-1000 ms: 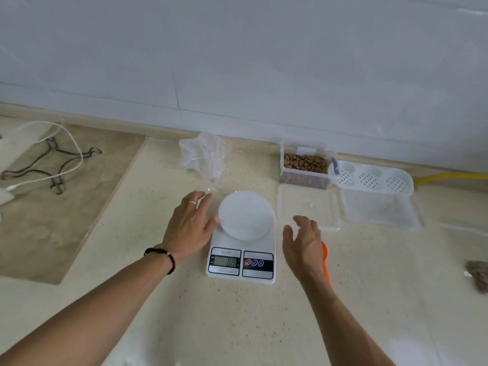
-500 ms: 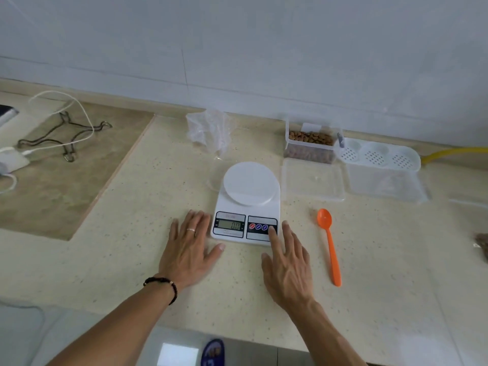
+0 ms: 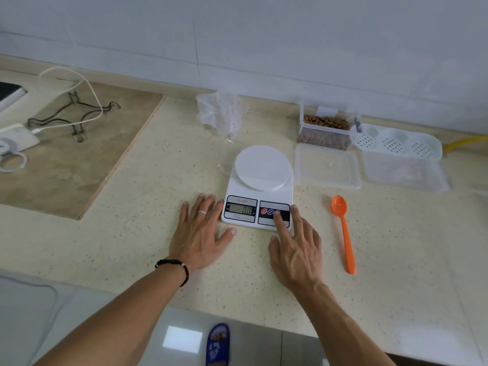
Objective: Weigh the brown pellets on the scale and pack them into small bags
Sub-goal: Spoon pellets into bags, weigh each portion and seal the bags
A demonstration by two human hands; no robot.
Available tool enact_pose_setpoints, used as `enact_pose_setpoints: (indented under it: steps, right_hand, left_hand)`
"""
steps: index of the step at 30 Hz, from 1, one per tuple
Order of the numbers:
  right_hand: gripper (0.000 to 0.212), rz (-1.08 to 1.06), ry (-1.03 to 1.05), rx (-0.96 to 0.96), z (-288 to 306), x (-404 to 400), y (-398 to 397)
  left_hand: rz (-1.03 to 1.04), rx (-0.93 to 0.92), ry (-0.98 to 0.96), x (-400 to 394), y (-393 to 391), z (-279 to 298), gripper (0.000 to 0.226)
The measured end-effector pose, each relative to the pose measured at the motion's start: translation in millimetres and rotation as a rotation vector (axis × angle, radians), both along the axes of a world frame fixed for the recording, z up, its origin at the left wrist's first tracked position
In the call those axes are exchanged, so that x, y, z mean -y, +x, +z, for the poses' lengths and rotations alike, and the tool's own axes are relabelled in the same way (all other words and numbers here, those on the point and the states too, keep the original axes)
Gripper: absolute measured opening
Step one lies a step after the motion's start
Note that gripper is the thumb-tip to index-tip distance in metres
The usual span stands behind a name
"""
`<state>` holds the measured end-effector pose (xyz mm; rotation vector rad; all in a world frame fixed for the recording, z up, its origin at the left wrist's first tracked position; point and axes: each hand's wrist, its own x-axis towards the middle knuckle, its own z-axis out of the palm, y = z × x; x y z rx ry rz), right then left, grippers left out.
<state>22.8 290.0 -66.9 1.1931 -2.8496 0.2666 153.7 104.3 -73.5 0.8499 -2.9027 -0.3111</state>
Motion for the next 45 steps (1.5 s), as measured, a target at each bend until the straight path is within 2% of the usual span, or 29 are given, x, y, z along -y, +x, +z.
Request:
enact_pose_setpoints:
  steps: [9, 12, 18, 22, 25, 28, 32, 35, 40, 45]
  right_hand:
    - [0.054, -0.023, -0.001, -0.010, -3.7, 0.7, 2.6]
    - [0.054, -0.021, 0.009, -0.010, -3.1, 0.8, 2.5]
    - [0.057, 0.001, 0.029, 0.059, 11.4, -10.1, -2.5]
    - [0.062, -0.106, -0.004, 0.078, 33.8, -28.0, -25.6]
    - [0.055, -0.221, -0.073, 0.061, 46.6, -43.8, -47.7]
    - [0.048, -0.363, -0.082, 0.213, 60.6, -56.0, -63.6]
    - [0.049, -0.596, -0.241, 0.536, 62.0, -61.4, -74.9]
    - [0.032, -0.664, -0.320, 0.720, 57.1, -59.0, -83.5]
    - [0.015, -0.676, -0.513, 0.743, 80.3, -32.3, -102.3]
    - [0.014, -0.651, -0.659, 0.815, 100.4, 16.0, -128.1]
  left_hand:
    - [0.002, 0.014, 0.000, 0.1, -0.1, 0.0, 0.078]
    - [-0.004, -0.032, 0.006, -0.5, 0.6, 0.0, 0.077]
    - [-0.066, -0.046, -0.075, -7.3, 2.3, 6.3, 0.070]
    - [-0.181, -0.046, -0.130, -14.2, -17.2, 23.4, 0.066]
    - [-0.262, -0.077, -0.136, -21.4, -47.3, 39.0, 0.064]
    - [-0.317, -0.102, -0.123, -32.5, -75.2, 49.2, 0.061]
    - [-0.366, -0.067, -0.141, -33.5, -99.8, 51.4, 0.062]
    - [-0.384, -0.015, -0.153, -20.2, -113.2, 57.6, 0.065]
    - [-0.370, 0.057, -0.104, 15.3, -129.5, 71.1, 0.074]
    - [-0.359, 0.085, -0.055, 41.6, -143.0, 72.5, 0.088]
